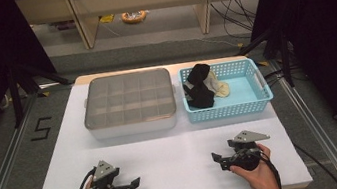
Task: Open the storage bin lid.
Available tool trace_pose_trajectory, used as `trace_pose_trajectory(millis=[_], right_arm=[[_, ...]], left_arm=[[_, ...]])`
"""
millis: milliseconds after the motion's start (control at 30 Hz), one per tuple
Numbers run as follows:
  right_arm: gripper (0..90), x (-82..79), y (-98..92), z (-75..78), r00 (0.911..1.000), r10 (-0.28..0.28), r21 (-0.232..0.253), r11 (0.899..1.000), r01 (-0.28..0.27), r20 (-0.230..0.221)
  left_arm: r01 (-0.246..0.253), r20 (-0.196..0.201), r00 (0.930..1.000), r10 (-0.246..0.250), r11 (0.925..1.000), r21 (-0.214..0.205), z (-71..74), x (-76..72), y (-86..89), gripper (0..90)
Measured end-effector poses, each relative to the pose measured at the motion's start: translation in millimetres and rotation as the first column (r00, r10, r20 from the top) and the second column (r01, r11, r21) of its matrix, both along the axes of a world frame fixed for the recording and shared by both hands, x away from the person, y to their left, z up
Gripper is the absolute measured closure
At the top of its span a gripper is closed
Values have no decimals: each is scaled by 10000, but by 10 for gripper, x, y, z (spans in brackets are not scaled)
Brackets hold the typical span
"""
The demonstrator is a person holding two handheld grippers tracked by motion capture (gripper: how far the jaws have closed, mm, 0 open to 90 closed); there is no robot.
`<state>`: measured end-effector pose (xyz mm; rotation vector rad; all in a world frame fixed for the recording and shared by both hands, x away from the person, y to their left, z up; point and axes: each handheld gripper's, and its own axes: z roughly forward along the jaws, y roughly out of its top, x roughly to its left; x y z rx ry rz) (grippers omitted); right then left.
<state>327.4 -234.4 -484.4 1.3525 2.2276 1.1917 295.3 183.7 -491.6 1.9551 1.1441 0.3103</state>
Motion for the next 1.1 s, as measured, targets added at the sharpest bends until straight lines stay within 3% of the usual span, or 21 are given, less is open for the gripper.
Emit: trace_pose_trajectory(millis=[133, 167, 233, 267, 400, 467, 567, 700, 733, 767, 800, 833, 867, 900, 967, 1000, 1033, 1067, 1100], right_arm=[[198, -3, 5, 5, 10000, -9, -3, 10000, 9, -63], [198, 10, -8, 0, 9999, 91, -97, 9999, -90, 82], [198, 6, 1, 2, 10000, 83, -75, 9999, -83, 45], [198, -2, 18, 0, 9998, 51, 154, 9999, -48, -190], [198, 6, 7, 8, 10000, 14, 130, 9999, -15, 95], [198, 5, 8, 24, 10000, 13, 338, 9994, -10, -82], [196, 25, -11, 35, 9997, 228, 382, 9990, -230, 62], [192, 13, 44, 84, 9998, 167, 593, 9981, -162, -80], [191, 14, 59, 130, 9992, 375, 901, 9953, -359, -164], [191, 14, 59, 130, 9992, 375, 901, 9953, -359, -164], [190, 16, 79, 181, 9992, 294, 1200, 9924, -261, -262], [190, 16, 79, 181, 9992, 294, 1200, 9924, -261, -262], [189, 47, 70, 194, 9983, 580, 1243, 9906, -570, -46], [184, 46, 74, 231, 9980, 586, 1582, 9859, -541, -237], [181, 90, 66, 284, 9964, 827, 1948, 9778, -774, -191], [181, 118, 93, 383, 9962, 763, 2354, 9698, -642, -427], [181, 118, 93, 383, 9962, 763, 2354, 9698, -642, -427], [182, 161, 92, 429, 9959, 893, 2275, 9701, -846, -106], [185, 183, 119, 486, 9975, 697, 2234, 9726, -646, -148]], left_arm=[[-28, -37, 10000, 28, 10000, -56, 4, 2, 3, 150], [-205, -81, 9998, 203, 9995, -260, 3, -2, -14, 149], [-198, -48, 9998, 197, 9997, -174, 6, -2, 0, 149], [-142, -81, 9999, 141, 9998, -146, 10, 1, 10, 149], [-139, -127, 9998, 137, 9998, -175, 16, -3, -1, 149], [-51, -118, 9999, 49, 9999, -119, 28, -6, -4, 149], [25, -120, 9999, -26, 9999, -104, 35, -6, 5, 149], [-138, -50, 9999, 136, 9991, -398, 31, -4, 3, 149], [-69, -88, 9999, 66, 9992, -392, 39, -1, 20, 149], [-69, -88, 9999, 66, 9992, -392, 39, -1, 20, 149], [-186, -151, 9997, 176, 9975, -684, 41, 7, 21, 149], [-186, -151, 9997, 176, 9975, -684, 41, 7, 21, 149], [-183, -274, 9995, 166, 9979, -616, 54, 7, 37, 149], [-246, -126, 9996, 238, 9977, -625, 49, 7, 41, 149], [-139, -253, 9996, 123, 9977, -669, 59, 11, 73, 149], [-268, -377, 9990, 226, 9931, -1142, 65, 19, 88, 149], [-268, -377, 9990, 226, 9931, -1142, 65, 19, 88, 149], [-387, -421, 9985, 338, 9918, -1218, 78, 21, 106, 149], [-403, -399, 9986, 356, 9915, -1238, 91, 30, 131, 149]])
